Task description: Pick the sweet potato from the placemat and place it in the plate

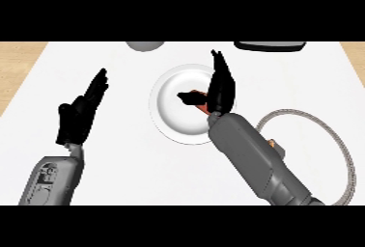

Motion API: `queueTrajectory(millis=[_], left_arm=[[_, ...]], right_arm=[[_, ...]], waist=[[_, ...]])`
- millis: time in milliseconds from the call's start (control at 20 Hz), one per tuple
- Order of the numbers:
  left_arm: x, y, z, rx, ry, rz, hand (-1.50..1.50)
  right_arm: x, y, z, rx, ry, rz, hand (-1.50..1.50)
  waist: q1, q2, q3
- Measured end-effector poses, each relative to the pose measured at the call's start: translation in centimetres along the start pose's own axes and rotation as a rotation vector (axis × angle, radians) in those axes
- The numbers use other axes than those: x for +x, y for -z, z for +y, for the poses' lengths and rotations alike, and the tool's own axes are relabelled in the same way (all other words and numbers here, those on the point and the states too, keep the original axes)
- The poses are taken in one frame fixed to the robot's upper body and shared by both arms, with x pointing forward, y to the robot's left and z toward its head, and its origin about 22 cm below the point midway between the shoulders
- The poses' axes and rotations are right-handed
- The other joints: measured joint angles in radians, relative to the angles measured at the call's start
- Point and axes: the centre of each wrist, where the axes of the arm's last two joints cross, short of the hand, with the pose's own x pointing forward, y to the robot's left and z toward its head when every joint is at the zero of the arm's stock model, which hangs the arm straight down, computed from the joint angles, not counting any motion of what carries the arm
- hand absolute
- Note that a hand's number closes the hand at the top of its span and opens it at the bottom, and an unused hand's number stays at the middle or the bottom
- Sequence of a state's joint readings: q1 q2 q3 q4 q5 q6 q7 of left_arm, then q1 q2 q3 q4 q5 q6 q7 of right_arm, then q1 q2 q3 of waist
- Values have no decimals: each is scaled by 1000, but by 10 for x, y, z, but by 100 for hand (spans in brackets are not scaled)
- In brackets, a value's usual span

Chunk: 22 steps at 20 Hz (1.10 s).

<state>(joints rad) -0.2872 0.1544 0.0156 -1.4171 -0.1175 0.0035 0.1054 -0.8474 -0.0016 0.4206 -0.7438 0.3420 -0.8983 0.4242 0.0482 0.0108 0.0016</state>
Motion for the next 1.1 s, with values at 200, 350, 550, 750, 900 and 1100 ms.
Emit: queueTrajectory(millis=[200,350,550,750,900,1100], left_arm=[[-4,-6,7,29,2,19,0],[-11,-10,16,47,1,30,0],[-10,-11,18,59,4,35,0],[-6,-7,17,57,3,35,0],[-8,-7,12,57,4,34,0],[-5,-7,9,49,6,27,0]], right_arm=[[-13,-2,-13,-81,95,25,-150],[-32,-7,-32,-126,138,38,-150],[-59,-19,-71,-168,177,48,-150],[-84,-37,-110,-163,190,48,-150],[-97,-46,-137,-156,182,51,-150],[-115,-51,-173,-156,182,47,-150]], waist=[[-31,-9,-1],[-51,-14,-1],[-63,-17,-2],[-63,-15,-2],[-60,-14,-1],[-57,-13,-1]])
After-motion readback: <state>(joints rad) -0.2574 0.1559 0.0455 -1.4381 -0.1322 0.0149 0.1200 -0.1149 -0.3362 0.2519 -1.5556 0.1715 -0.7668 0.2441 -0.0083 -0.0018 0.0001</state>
